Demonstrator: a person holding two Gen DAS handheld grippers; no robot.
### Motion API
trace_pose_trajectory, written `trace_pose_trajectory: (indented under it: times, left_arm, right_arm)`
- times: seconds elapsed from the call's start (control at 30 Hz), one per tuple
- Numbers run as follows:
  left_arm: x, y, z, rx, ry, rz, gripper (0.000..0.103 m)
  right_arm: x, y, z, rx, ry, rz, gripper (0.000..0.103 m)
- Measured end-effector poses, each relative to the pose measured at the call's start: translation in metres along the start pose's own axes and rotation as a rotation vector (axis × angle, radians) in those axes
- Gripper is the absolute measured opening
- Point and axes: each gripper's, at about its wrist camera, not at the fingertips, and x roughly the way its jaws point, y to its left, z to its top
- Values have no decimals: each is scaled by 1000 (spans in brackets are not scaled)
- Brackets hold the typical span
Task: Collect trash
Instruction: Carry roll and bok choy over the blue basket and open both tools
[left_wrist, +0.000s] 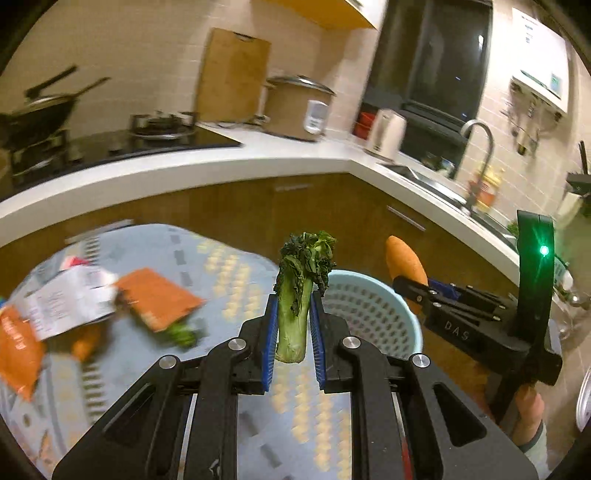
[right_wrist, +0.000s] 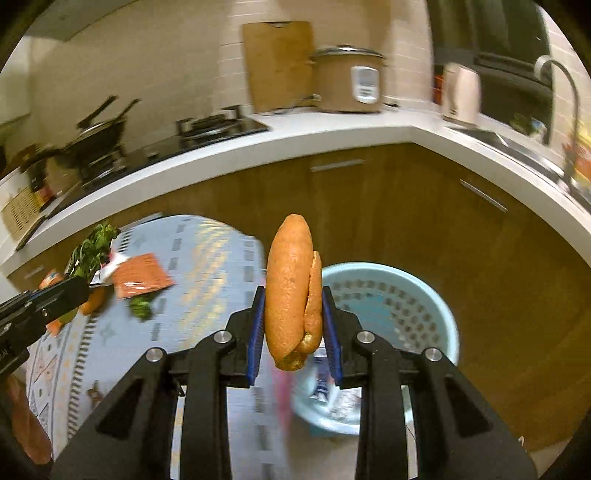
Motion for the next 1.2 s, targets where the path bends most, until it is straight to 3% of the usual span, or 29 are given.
trace_pose_trajectory:
  times: [0.13, 0.2, 0.57, 0.9, 0.97, 1.03, 1.1, 1.17, 1.2]
  left_arm:
    - [49, -18, 4, -3, 95, -147, 15]
    - [75, -27, 4, 0, 134, -174, 15]
    - [164, -58, -15, 33, 266, -156, 15]
    - [196, -69, -28, 35, 350, -172, 16]
    - [198, -68, -28, 29, 347, -165, 24]
    - [193, -67, -26, 28, 329, -165, 43]
    - [185, -66, -24, 33, 306, -156, 47]
    - [180, -65, -21, 33, 296, -158, 47]
    - [176, -64, -20, 30, 288, -154, 48]
  right_arm:
    - [13, -37, -5, 59, 37, -45, 25]
    - [23, -51, -10, 82, 67, -72, 25]
    - [88, -110, -45, 243, 271, -91, 26]
    - [112, -121, -57, 289, 354, -96, 28]
    - [113, -122, -57, 290, 355, -91, 28]
    - [115, -123, -56, 289, 354, -92, 28]
    - [113, -124, -55, 293, 350, -86, 31]
    - [110, -125, -54, 294, 338, -91, 47]
    - [106, -125, -54, 294, 327, -103, 50]
